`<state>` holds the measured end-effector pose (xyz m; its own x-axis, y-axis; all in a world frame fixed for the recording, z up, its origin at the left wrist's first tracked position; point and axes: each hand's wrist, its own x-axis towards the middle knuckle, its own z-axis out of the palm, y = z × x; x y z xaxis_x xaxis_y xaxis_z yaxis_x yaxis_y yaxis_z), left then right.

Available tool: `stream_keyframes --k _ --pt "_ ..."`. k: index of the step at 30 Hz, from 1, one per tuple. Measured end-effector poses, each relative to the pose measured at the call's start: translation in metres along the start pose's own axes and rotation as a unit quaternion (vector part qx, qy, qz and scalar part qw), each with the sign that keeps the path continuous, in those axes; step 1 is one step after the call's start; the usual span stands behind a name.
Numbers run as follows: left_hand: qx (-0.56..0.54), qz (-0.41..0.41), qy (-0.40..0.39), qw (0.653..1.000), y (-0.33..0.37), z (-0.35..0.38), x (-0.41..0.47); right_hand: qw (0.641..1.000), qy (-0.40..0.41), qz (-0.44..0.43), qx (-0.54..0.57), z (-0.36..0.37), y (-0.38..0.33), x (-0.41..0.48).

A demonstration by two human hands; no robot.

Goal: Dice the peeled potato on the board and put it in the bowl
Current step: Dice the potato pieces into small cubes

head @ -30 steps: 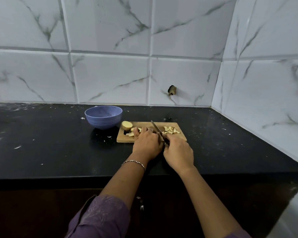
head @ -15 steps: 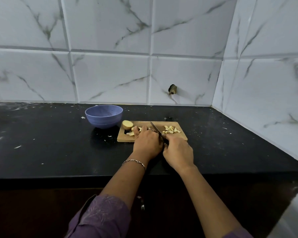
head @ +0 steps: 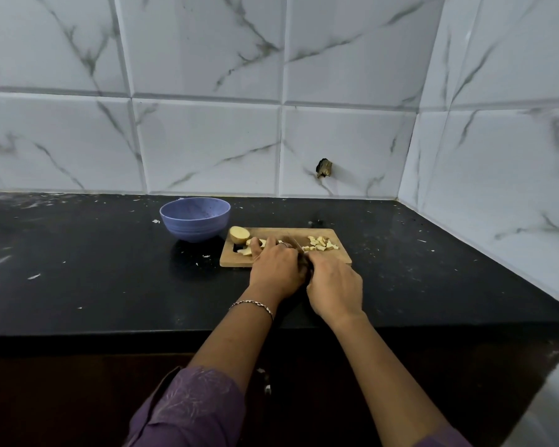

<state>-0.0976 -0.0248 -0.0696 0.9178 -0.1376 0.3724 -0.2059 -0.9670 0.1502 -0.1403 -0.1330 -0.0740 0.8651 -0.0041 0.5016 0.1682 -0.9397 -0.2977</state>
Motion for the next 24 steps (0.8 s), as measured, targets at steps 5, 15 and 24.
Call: stream_keyframes --k 5,15,24 --pt "-0.001 -0.006 0.018 1.0 0.0 -0.006 -0.003 0.995 -0.014 0.055 0.084 -0.007 0.007 0.002" --pt "0.001 -0.155 0.096 0.983 -0.012 -0.014 -0.017 0.991 -0.044 0.046 0.12 -0.011 0.01 -0.003" --pt "-0.02 -0.19 0.073 0.979 -0.015 -0.017 -0.02 1.0 0.012 0.0 0.013 -0.005 0.006 -0.007"
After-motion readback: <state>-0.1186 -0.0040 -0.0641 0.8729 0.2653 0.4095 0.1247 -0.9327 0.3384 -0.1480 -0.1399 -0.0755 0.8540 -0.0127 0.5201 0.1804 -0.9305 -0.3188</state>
